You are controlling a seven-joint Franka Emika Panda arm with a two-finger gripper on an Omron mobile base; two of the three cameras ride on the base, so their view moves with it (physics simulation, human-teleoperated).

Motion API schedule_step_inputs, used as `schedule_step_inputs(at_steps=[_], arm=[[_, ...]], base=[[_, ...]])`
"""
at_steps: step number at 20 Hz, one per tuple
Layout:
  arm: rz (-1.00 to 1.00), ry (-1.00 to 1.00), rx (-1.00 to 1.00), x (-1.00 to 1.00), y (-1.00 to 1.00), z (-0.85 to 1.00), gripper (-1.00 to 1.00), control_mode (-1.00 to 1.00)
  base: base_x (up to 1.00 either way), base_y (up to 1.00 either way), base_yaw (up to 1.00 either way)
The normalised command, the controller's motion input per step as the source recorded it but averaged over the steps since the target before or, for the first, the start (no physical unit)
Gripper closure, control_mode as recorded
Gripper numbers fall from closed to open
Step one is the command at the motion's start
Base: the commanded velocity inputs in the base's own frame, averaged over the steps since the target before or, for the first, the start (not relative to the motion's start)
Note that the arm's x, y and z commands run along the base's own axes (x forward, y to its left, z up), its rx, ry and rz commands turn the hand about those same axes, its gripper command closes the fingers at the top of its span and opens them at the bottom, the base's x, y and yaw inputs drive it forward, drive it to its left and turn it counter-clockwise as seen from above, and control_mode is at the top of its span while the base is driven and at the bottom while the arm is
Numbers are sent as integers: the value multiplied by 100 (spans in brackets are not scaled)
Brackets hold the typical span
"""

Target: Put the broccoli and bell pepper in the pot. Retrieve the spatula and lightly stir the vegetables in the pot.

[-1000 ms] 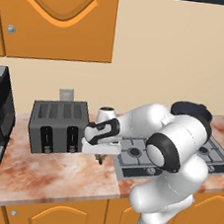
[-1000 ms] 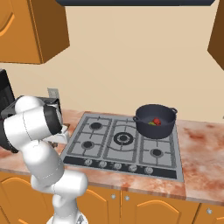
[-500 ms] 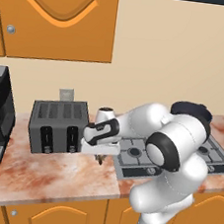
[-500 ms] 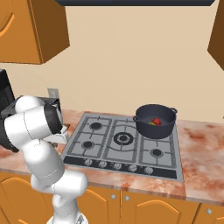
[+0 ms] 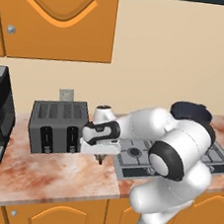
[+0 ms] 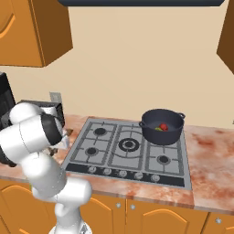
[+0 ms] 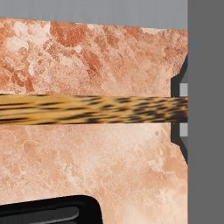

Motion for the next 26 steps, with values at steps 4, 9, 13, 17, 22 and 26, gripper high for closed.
schedule_step_inputs(at_steps=[4,9,13,17,22,26], arm=[[0,-11,3,-59,-38,78,100,-100],[0,-11,6,-69,-44,96,100,-100],[0,-9,7,-94,-62,89,100,-100],[0,-11,5,-90,-50,100,100,-100],[0,-11,2,-30,-56,91,100,-100],[0,-2,0,-16,-40,59,100,-100]], base=[[0,0,0],[0,0,0],[0,0,0],[0,0,0],[0,0,0],[0,0,0]])
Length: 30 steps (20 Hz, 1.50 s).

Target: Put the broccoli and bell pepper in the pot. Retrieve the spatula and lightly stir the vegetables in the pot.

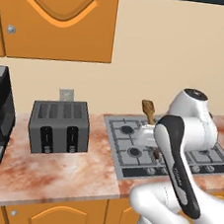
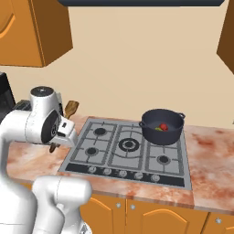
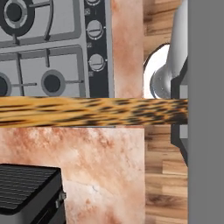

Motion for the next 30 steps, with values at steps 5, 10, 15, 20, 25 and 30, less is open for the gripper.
schedule_step_inputs(at_steps=[5,10,15,20,25,30], arm=[[0,-8,0,-31,-10,9,100,-100],[0,0,0,0,0,0,100,-100],[0,-1,0,-10,0,0,100,100],[0,0,0,0,0,0,100,100],[0,0,0,0,0,0,100,100],[0,0,0,0,0,0,100,100]], base=[[0,0,0],[0,0,0],[-28,-7,0],[-59,-55,0],[24,-97,-13],[19,-100,-19]])
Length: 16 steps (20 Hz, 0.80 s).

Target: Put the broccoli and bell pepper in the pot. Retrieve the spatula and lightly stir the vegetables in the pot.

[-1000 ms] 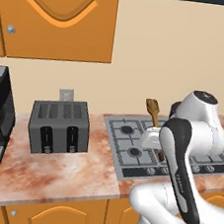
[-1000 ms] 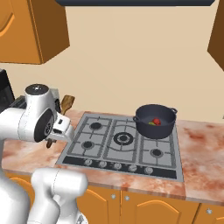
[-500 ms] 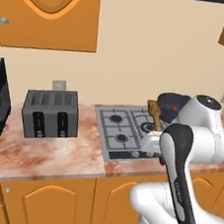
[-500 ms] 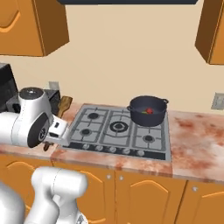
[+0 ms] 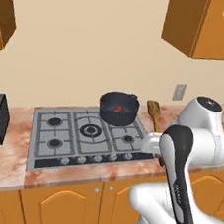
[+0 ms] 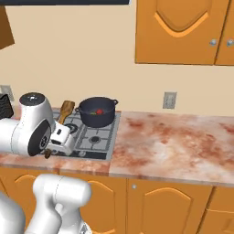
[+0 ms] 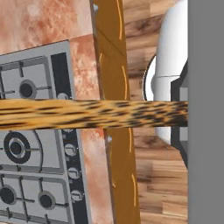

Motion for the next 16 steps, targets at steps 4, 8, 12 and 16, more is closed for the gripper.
schedule_step_inputs(at_steps=[4,8,12,16], arm=[[0,0,0,0,0,0,100,100],[0,0,0,0,0,0,100,100],[0,0,0,0,0,0,100,100],[0,0,0,0,0,0,100,100]], base=[[38,-64,1],[47,-12,13],[77,-8,9],[100,-19,4]])
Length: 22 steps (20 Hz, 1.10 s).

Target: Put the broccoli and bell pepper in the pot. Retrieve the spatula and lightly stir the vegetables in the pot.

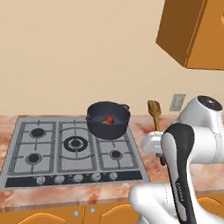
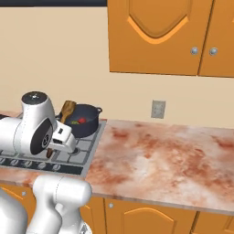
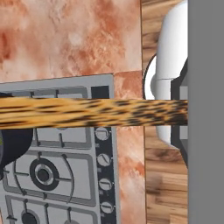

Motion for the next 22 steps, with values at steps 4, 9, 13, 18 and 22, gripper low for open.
schedule_step_inputs(at_steps=[4,9,13,18,22], arm=[[0,0,0,0,0,0,100,100],[0,0,0,0,0,0,100,100],[0,14,-1,26,4,5,100,-100],[0,45,-17,78,11,54,100,-100],[1,36,-27,78,-7,22,100,-100]], base=[[42,-1,1],[0,0,0],[0,0,0],[0,0,0],[0,0,0]])
